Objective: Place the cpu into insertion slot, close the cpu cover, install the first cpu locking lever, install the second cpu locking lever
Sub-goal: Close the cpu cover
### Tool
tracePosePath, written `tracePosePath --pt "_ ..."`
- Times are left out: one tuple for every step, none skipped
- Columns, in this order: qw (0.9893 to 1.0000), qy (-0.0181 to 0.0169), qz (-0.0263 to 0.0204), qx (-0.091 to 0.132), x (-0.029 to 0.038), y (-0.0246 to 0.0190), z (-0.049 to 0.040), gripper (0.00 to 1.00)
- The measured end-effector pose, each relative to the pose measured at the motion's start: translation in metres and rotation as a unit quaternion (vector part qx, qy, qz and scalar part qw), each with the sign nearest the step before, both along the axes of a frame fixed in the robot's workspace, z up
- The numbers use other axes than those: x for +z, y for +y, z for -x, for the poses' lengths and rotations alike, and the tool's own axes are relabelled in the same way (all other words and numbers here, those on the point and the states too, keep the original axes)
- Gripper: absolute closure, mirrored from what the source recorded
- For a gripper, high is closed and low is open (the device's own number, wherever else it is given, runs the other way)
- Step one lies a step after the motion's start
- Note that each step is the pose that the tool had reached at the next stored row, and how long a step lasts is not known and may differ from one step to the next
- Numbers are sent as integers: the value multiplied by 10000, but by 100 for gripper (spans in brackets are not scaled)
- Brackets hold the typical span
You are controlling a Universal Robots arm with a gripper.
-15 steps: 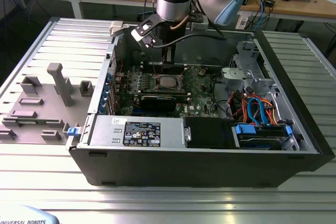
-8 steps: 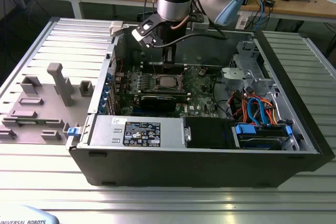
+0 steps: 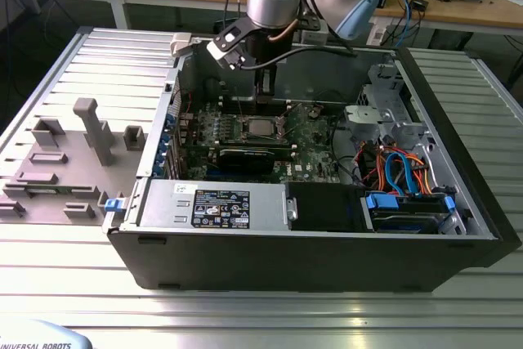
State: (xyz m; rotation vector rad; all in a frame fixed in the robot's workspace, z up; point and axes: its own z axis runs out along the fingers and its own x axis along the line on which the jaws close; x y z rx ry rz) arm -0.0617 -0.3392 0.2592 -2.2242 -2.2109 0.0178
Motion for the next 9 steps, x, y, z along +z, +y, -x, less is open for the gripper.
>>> tracePosePath --pt "10000 0 1 0 25 0 0 89" --pt "10000 0 3 0 45 0 0 89" --pt "10000 0 4 0 60 0 0 89" --pt "10000 0 5 0 80 0 0 89" --pt "10000 0 7 0 95 0 0 89" --pt "10000 1 16 -1 116 0 1 89" --pt "10000 0 22 0 127 0 0 89" --pt "10000 1 30 0 146 0 0 89" --pt "10000 0 29 0 149 0 0 89"
